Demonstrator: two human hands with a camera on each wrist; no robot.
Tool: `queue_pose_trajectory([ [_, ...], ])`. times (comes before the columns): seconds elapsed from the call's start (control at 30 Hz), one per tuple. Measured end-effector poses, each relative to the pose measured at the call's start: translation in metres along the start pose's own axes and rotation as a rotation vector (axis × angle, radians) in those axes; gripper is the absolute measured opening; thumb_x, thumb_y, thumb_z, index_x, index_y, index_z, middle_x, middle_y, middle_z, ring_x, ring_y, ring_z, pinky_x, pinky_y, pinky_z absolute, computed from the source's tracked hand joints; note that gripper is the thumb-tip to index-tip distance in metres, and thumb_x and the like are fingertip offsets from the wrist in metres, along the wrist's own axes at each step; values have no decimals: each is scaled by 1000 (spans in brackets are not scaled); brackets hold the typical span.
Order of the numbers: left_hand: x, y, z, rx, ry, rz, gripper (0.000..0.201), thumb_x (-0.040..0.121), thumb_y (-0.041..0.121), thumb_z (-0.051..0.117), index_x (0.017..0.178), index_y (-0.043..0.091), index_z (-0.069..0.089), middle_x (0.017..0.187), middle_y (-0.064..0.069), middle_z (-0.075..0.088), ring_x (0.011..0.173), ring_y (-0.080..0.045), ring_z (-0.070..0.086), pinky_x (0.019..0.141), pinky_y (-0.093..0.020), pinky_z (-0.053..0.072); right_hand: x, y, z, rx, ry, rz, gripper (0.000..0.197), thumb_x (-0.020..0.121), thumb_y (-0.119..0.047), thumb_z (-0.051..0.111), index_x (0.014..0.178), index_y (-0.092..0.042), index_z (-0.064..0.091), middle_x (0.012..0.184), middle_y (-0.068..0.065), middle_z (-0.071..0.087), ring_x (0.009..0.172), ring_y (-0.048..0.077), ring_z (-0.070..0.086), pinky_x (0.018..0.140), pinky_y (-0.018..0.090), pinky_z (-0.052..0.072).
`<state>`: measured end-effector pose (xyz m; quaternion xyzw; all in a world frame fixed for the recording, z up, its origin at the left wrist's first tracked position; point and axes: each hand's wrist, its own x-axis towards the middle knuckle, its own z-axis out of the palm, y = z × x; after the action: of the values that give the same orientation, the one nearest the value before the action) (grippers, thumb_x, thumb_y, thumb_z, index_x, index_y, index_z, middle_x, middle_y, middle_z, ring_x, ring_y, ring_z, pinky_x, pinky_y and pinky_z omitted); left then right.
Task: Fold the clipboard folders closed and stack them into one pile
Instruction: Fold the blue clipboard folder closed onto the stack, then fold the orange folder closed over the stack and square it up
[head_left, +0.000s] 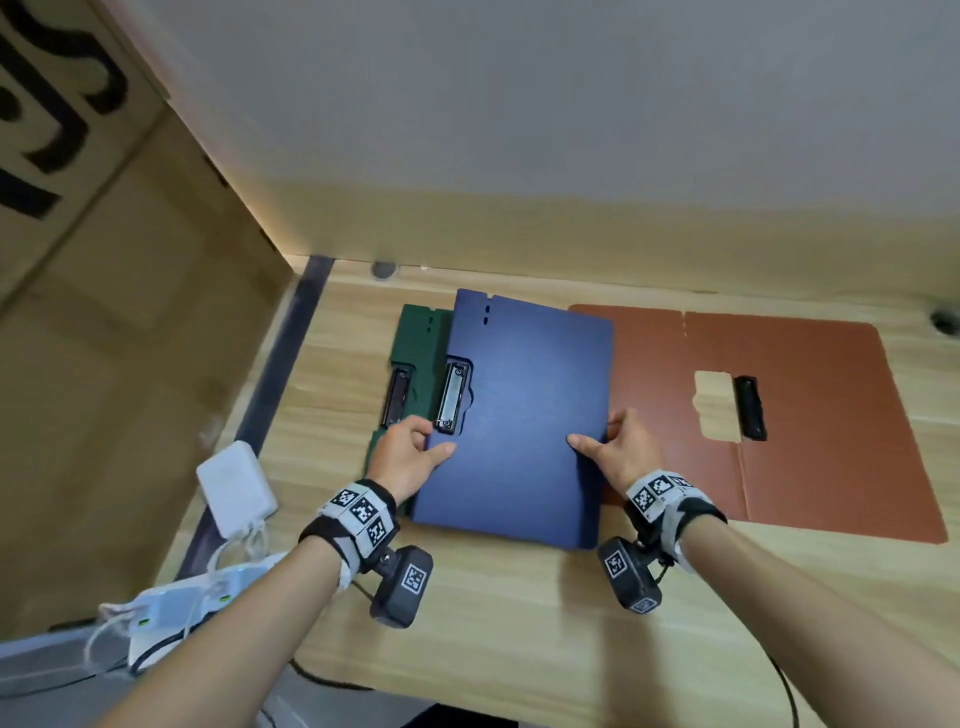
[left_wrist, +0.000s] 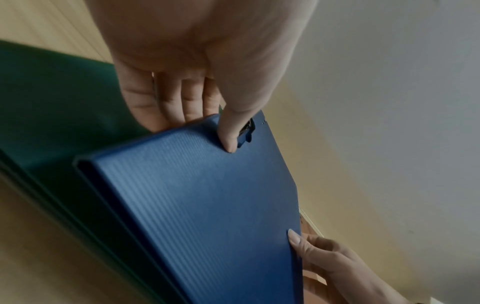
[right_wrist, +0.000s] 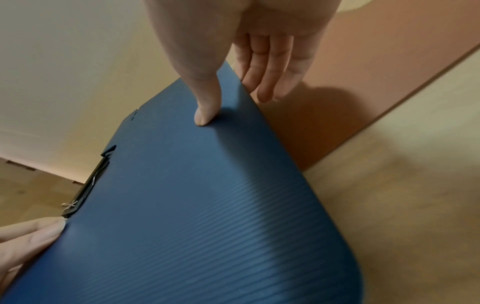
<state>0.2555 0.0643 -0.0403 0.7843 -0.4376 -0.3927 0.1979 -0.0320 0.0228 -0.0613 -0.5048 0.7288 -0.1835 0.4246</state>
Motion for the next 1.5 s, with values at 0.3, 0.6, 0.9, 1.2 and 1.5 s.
queue_pose_trajectory([
  [0.3, 11, -45, -38, -26, 128, -30, 50, 86, 22, 72, 134, 14, 59, 104, -6, 65, 99, -20, 61, 89, -30, 48, 40, -8, 77, -148, -59, -34, 67, 47, -79, 70, 76, -20, 56, 83, 1, 64, 62, 15, 57, 55, 27, 42],
  [0.6, 10, -45, -24, -15, 215, 25, 47, 89, 18, 68, 134, 11, 57, 102, -5, 53, 100, -22, 52, 93, -31, 45, 26, -31, 71, -354, -26, -100, 66, 69, -60, 75, 109, -13, 53, 106, 3, 48, 91, 24, 55, 83, 43, 51],
  [0.9, 10, -49, -24, -44, 216, 46, 40, 91, 10, 64, 130, 8, 59, 128, -4, 55, 120, -21, 53, 106, -33, 43, 31, -25, 74, -438, -15, -168, 68, 71, -70, 65, 112, -19, 47, 109, 2, 50, 92, 24, 56, 78, 45, 53],
  [1.2, 1, -28, -25, 103, 244, 13, 50, 90, 8, 63, 137, 13, 51, 137, -7, 49, 125, -26, 50, 101, -32, 40, 25, -23, 59, -276, -97, -178, 65, 72, -63, 70, 116, -18, 50, 111, -1, 55, 96, 16, 57, 85, 36, 52],
  [1.5, -18, 76, 50, -105, 3, 254, 42, 90, 3, 52, 130, 16, 53, 130, 0, 56, 122, -17, 53, 102, -32, 44, -8, 30, -63, -113, 15, -100, 32, 92, -30, 62, 120, -16, 53, 113, -4, 62, 92, 8, 59, 83, 26, 46],
])
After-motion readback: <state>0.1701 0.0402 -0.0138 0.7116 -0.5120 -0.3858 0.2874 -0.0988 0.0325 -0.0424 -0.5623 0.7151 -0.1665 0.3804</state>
